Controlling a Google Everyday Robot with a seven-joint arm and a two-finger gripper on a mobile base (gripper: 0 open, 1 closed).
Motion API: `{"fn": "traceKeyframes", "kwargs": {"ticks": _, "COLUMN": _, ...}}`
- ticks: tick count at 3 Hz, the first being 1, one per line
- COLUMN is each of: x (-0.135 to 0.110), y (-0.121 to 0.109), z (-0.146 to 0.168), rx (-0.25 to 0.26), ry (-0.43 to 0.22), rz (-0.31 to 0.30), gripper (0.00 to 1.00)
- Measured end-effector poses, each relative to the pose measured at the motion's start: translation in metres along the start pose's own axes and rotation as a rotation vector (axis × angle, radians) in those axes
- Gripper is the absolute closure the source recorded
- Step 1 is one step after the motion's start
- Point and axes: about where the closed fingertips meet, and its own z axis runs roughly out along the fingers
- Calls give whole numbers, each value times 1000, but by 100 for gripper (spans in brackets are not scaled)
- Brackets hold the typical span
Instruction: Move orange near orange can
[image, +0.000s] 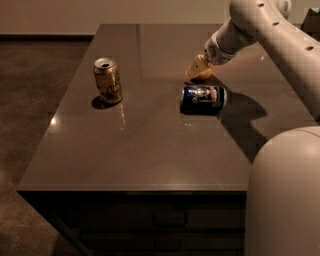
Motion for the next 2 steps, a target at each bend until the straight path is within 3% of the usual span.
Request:
{"fn": "traceKeyframes", "kwargs": {"ticks": 1, "x": -5, "y": 8, "z": -3, "rx": -27, "ry": -15, "rz": -28, "gripper": 62}}
{"fn": "traceKeyframes", "kwargs": {"ticks": 2, "x": -22, "y": 44, "z": -20, "rx": -84, "ry": -58, "rz": -126, "gripper": 93}}
